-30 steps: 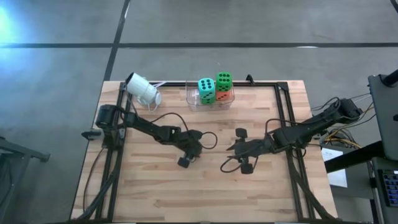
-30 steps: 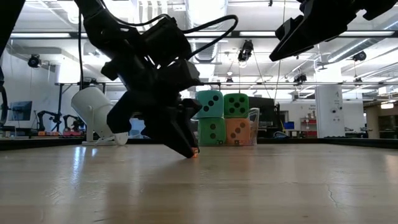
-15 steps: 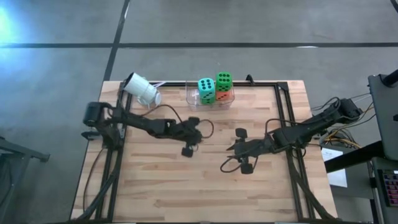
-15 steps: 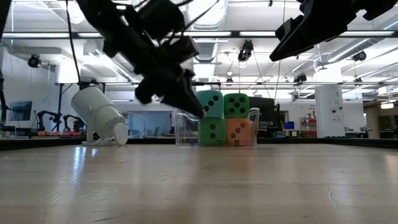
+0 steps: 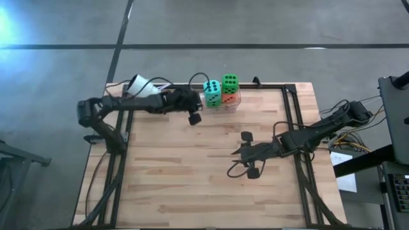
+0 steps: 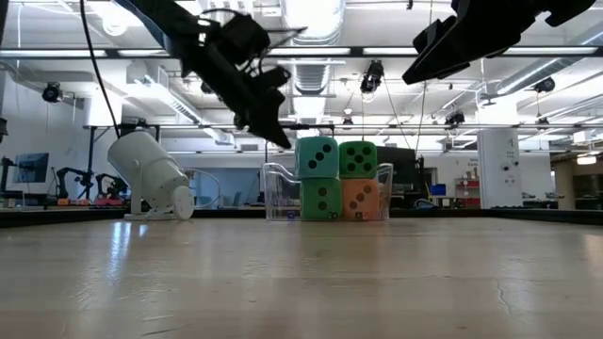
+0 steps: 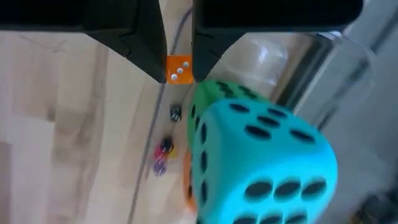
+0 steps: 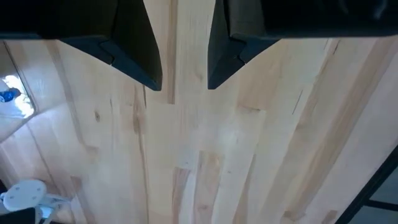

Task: Pick & Place Dice
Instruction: Put the small orange dice into the transparent bin

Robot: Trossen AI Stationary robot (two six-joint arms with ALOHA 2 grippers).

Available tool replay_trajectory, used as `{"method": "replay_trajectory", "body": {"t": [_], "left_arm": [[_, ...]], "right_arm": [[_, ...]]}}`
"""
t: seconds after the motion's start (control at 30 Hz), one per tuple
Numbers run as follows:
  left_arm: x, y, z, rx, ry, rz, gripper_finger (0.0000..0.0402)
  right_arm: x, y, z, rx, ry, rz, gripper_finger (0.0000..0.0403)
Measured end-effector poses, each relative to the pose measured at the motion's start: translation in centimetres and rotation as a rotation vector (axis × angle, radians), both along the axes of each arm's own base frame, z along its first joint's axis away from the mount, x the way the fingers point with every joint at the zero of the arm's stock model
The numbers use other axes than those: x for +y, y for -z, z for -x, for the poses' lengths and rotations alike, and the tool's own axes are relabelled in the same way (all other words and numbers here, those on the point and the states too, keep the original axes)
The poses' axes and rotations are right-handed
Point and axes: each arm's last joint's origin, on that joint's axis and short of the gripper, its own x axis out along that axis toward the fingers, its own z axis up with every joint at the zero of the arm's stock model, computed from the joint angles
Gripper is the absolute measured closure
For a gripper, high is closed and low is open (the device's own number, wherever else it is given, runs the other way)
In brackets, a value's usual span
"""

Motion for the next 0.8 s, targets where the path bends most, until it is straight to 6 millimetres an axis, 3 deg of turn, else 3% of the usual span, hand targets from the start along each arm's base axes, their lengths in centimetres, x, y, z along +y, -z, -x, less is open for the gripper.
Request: {"method": "replay_trajectory", "body": {"t": [0.27,0.57,0.8], "left_arm": [[2.5,0.1,-0.6,-0.002,-0.096,0.093,0.036],[2.6,0.4,-1.0,0.036,-0.093,0.104,0.0226],[2.5,0.4,-1.0,0.026,-0.111,0.124,0.0172]], "right_arm": [[0.0,0.0,0.0,-0.003,0.0,-0.001,0.0276],[0.0,0.0,0.0,-0.002,0.0,-0.001,0.0277],[0.0,0.0,0.0,-0.003,0.0,-0.001,0.0278]]}}
